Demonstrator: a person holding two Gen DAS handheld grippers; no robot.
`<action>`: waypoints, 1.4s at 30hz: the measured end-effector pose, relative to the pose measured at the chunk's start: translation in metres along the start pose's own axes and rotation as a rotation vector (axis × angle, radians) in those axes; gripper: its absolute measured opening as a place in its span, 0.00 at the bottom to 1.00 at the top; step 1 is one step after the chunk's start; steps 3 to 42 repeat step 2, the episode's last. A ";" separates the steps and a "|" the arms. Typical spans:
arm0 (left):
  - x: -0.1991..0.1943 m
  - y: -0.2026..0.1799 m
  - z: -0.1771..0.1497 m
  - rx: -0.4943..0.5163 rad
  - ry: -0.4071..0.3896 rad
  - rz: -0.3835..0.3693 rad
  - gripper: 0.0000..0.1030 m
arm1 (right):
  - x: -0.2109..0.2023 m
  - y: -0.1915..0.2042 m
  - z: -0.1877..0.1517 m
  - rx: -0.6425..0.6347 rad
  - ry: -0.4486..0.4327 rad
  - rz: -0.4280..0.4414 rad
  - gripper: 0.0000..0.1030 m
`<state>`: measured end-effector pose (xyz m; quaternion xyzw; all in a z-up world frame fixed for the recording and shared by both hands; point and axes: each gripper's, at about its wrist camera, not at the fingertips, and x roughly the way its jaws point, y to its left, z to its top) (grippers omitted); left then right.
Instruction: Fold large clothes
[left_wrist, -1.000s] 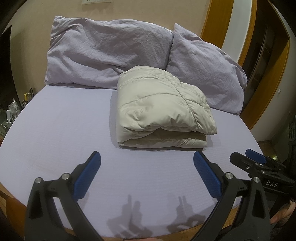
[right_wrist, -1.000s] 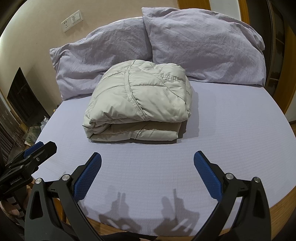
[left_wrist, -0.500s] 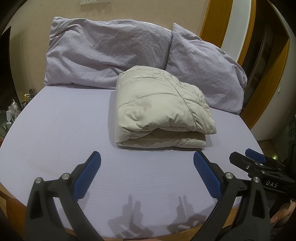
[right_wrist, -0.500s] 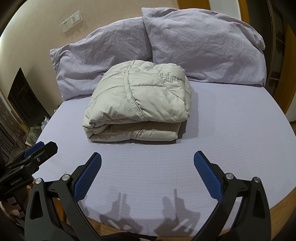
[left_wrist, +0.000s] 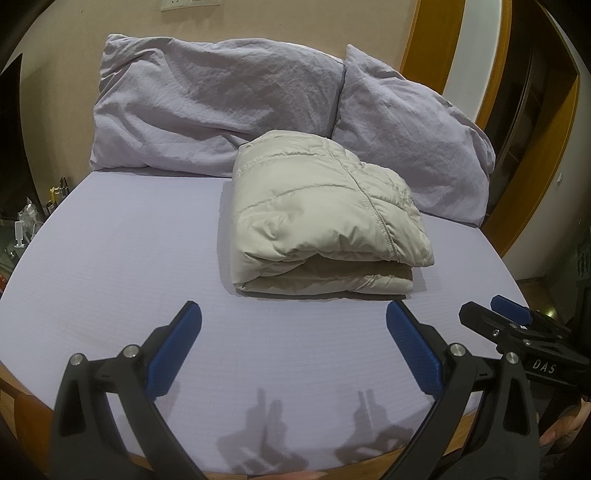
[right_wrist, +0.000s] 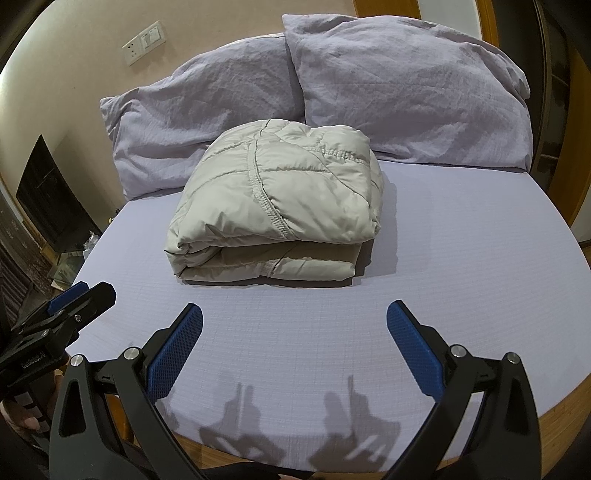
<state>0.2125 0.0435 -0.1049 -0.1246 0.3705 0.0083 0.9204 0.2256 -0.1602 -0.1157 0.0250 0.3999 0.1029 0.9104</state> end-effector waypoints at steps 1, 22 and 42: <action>0.000 -0.001 0.000 -0.001 0.000 0.000 0.97 | 0.000 0.000 0.000 0.000 0.000 0.000 0.99; 0.000 -0.001 0.000 -0.001 0.000 0.000 0.97 | 0.000 0.000 0.000 0.000 0.000 0.000 0.99; 0.000 -0.001 0.000 -0.001 0.000 0.000 0.97 | 0.000 0.000 0.000 0.000 0.000 0.000 0.99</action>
